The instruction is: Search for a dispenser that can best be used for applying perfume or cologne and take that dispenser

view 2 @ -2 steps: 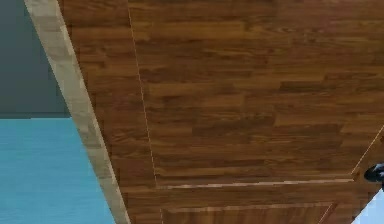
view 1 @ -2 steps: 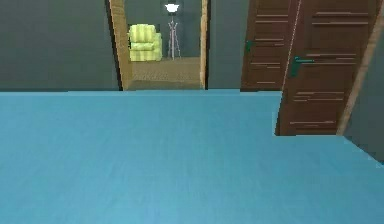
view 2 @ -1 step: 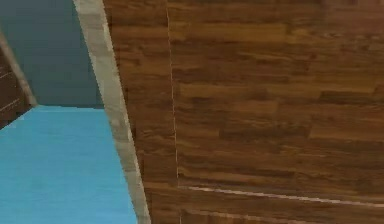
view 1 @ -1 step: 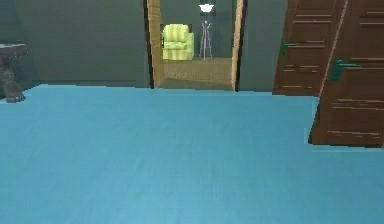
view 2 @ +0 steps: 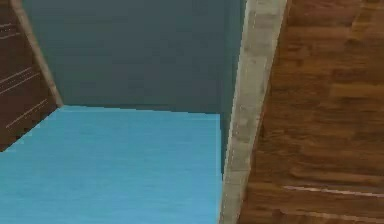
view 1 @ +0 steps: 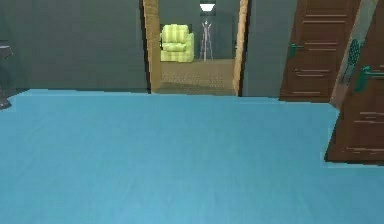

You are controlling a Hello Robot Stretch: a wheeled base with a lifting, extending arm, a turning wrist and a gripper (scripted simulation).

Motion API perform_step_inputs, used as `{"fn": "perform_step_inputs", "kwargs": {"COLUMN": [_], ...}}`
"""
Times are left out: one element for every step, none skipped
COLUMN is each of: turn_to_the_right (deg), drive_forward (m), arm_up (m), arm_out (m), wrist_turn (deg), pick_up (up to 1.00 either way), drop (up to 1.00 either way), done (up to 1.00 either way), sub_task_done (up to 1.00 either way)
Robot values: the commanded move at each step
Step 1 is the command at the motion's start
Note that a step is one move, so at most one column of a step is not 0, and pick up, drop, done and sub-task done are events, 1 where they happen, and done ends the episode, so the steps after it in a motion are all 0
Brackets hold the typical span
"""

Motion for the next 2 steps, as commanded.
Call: {"fn": "perform_step_inputs", "kwargs": {"turn_to_the_right": [24.0, 0.0], "drive_forward": [0.0, 1.0], "arm_up": [0.0, 0.0], "arm_out": [0.0, 0.0], "wrist_turn": [0.0, 0.0], "pick_up": [0.0, 0.0], "drop": [0.0, 0.0], "done": [0.0, 0.0], "sub_task_done": [0.0, 0.0]}}
